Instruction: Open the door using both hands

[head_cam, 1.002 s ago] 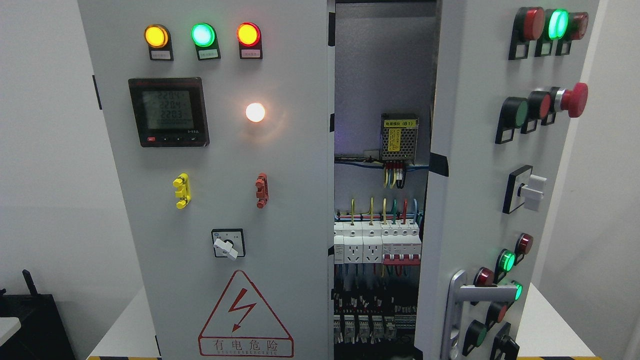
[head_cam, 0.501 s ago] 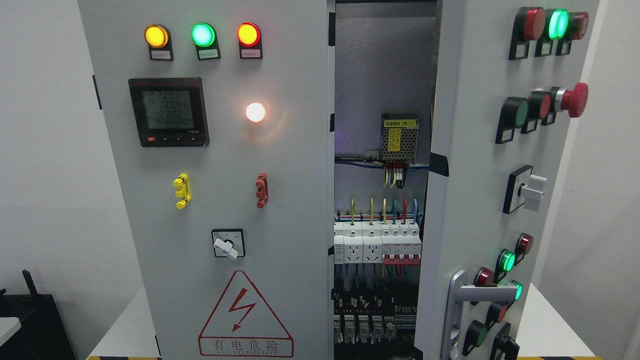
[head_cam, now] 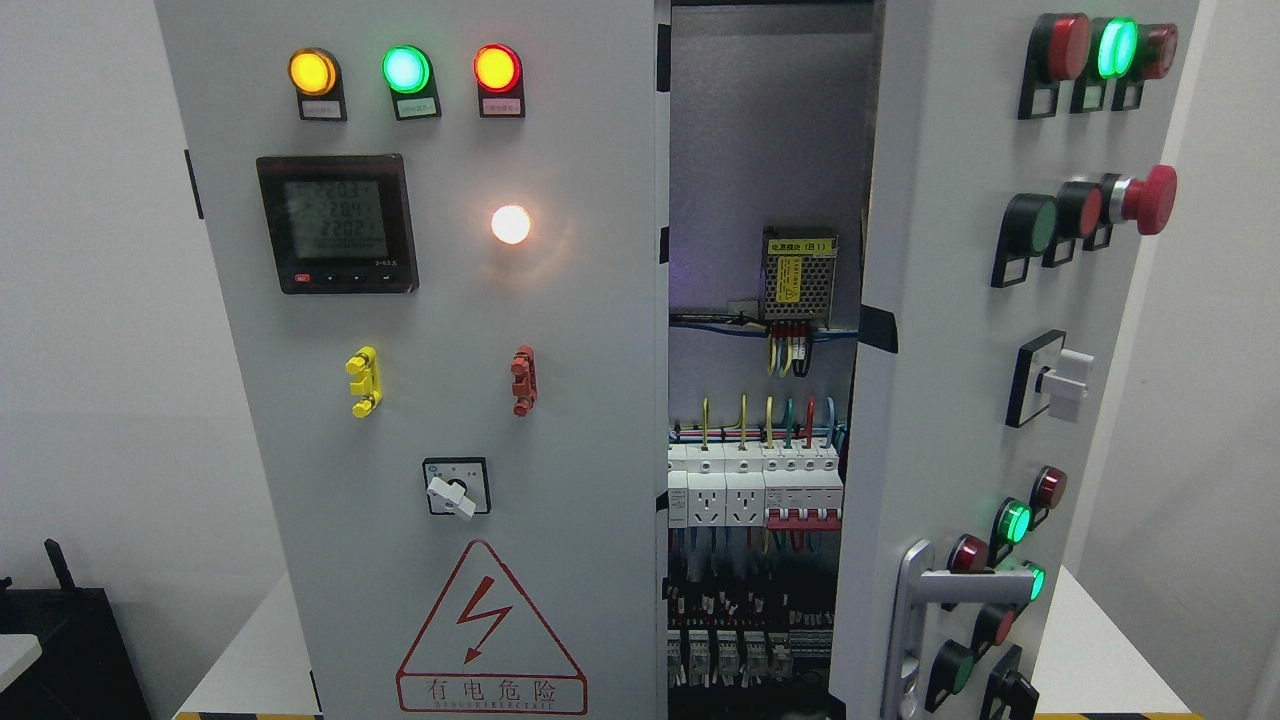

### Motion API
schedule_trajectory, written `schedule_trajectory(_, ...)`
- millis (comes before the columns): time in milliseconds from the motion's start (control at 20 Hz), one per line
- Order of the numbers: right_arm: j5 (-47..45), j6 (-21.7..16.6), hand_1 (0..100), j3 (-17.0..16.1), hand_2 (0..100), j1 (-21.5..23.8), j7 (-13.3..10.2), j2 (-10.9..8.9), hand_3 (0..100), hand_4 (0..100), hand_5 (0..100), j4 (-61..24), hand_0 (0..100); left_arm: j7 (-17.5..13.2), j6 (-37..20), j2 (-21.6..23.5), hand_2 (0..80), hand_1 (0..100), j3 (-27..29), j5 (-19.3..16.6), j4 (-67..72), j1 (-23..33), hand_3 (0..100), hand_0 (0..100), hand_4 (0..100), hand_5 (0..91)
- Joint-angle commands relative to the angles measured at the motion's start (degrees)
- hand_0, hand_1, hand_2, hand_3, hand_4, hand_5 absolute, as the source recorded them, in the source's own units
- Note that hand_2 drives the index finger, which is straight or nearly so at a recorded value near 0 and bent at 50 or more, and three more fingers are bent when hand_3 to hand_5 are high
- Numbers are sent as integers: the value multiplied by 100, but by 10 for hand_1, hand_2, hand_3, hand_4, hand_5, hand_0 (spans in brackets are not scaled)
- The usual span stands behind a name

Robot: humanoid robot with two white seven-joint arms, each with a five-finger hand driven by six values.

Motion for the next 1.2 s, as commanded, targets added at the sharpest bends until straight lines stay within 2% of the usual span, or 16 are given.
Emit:
schedule_trajectory(0, 0, 4, 0, 0, 0, 0, 3, 0, 0, 0, 0, -1, 0, -148, 9, 618, 0, 0, -55, 117, -94, -435, 0, 0, 42, 0)
schedule_trajectory(200, 0, 4, 0, 0, 0, 0, 3, 0, 0, 0, 0, -1, 0, -385, 17, 785, 0, 0, -687, 126, -85, -1252, 0, 0, 42, 0)
schedule_trajectory(401, 0, 4, 0, 0, 0, 0, 3, 0, 0, 0, 0, -1, 0, -403, 35, 1057, 0, 0, -1320, 161, -103, -2026, 0, 0, 42, 0)
schedule_trajectory(551, 0, 4, 0, 0, 0, 0, 3, 0, 0, 0, 0, -1, 0, -412, 61, 1260, 0, 0, -1873, 503, -77, -2624, 0, 0, 42, 0)
schedule_trajectory(701, 0, 4, 0, 0, 0, 0, 3, 0, 0, 0, 0, -1, 0, -412, 79, 1497, 0, 0, -2085, 644, -94, -2871, 0, 0, 42, 0)
schedule_trajectory(802, 0, 4, 0, 0, 0, 0, 3, 0, 0, 0, 0, -1, 0, -421, 79, 1655, 0, 0, -2331, 925, -120, -3195, 0, 0, 42, 0)
schedule_trajectory(902, 0, 4, 0, 0, 0, 0, 3, 0, 0, 0, 0, -1, 0, -569, 314, 1603, 0, 0, -2481, 952, -103, -3643, 0, 0, 42, 0)
schedule_trajectory(1002, 0, 4, 0, 0, 0, 0, 3, 0, 0, 0, 0, -1, 0, -763, 876, 1542, 0, 0, -2717, 926, -94, -4169, 0, 0, 42, 0)
schedule_trajectory(1052, -9, 4, 0, 0, 0, 0, 3, 0, 0, 0, 0, -1, 0, -781, 1096, 1550, 0, 0, -2962, 926, -94, -4442, 0, 0, 42, 0)
schedule_trajectory(1152, 0, 4, 0, 0, 0, 0, 3, 0, 0, 0, 0, -1, 0, -781, 1160, 1568, 0, 0, -3437, 926, -103, -4856, 0, 0, 42, 0)
